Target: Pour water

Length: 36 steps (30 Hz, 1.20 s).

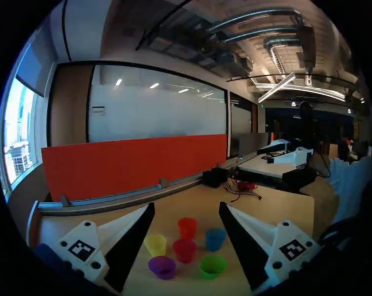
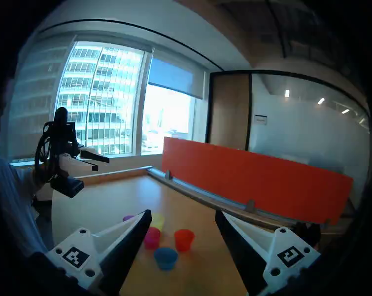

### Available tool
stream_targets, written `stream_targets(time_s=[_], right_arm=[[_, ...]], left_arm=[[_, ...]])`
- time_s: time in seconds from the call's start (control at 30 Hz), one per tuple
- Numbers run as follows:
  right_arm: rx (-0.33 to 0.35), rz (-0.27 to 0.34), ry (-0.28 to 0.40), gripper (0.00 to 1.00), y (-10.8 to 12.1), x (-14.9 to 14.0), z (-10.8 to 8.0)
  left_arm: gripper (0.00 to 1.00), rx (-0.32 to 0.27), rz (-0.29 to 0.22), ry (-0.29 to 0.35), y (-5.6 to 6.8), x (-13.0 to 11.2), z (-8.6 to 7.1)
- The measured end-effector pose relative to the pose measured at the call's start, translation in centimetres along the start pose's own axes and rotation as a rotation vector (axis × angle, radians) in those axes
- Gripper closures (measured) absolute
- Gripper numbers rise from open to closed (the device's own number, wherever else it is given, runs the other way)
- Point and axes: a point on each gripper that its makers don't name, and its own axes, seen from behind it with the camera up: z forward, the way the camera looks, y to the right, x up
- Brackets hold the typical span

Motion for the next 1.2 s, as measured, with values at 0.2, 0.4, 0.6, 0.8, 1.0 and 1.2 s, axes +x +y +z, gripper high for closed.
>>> stream_targets(time_s=[0.2, 0.4, 0.6, 0.8, 1.0, 1.2], right_arm=[[0.015, -0.01, -0.032, 0.0, -0.1, -1.3, 0.5], [0.038, -0.005, -0.06, 0.0, -0.4, -2.5, 1.0], [0.055, -0.007, -0.092, 0.0, -0.4, -4.0, 1.5], [0.07, -0.013, -0.122, 0.0, -0.6, -5.4, 2.1], [0.088, -0.02, -0.151, 0.0, -0.8, -6.8, 2.7], [0.097, -0.029, -0.181, 0.0, -0.8, -8.2, 3.5]], left_arm=[[0.03, -0.022, 0.003, -0.03, 0.5, -2.0, 0.3], [0.03, -0.036, 0.026, -0.058, 0.9, -3.9, 0.4], [0.03, -0.052, 0.046, -0.103, 1.5, -6.7, 0.6], [0.03, -0.065, 0.075, -0.14, 2.2, -9.1, 1.0], [0.03, -0.081, 0.101, -0.169, 3.1, -11.3, 1.3], [0.03, -0.102, 0.118, -0.209, 4.0, -13.6, 1.6]])
